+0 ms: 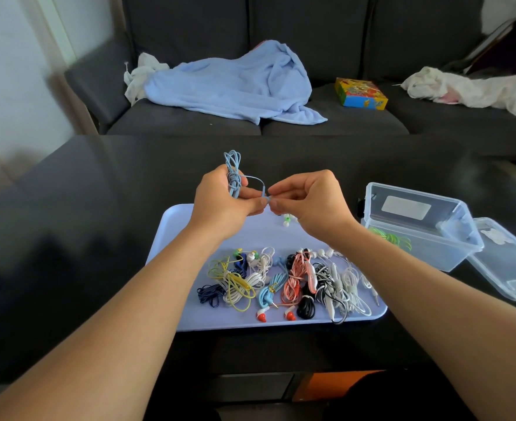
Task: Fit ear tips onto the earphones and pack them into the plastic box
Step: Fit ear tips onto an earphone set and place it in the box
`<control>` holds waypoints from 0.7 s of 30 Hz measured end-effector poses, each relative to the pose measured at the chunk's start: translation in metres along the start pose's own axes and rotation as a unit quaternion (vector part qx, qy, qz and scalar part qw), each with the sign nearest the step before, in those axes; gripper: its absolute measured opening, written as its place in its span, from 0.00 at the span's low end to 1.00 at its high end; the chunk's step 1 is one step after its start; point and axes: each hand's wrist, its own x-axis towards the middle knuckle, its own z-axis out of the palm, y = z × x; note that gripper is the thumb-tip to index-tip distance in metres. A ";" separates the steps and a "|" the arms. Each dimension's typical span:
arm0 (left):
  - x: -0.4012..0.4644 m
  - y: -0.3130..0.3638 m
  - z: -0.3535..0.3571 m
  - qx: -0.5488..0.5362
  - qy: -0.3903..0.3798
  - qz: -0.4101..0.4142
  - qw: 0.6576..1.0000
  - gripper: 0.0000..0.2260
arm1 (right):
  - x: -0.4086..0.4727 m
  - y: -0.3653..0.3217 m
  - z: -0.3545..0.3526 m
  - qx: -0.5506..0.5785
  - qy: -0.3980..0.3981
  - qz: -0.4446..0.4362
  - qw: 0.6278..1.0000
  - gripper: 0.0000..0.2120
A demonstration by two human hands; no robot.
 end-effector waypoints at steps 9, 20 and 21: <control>0.000 -0.004 -0.001 -0.002 0.023 0.029 0.999 0.18 | 0.000 -0.009 0.004 -0.028 0.004 -0.024 0.999 0.06; -0.006 0.002 0.001 0.065 0.033 0.063 0.995 0.18 | -0.004 -0.015 0.004 0.057 0.006 0.033 0.998 0.09; -0.006 0.002 0.001 0.036 0.031 0.047 0.998 0.18 | -0.004 -0.017 0.004 0.073 0.010 0.041 0.996 0.10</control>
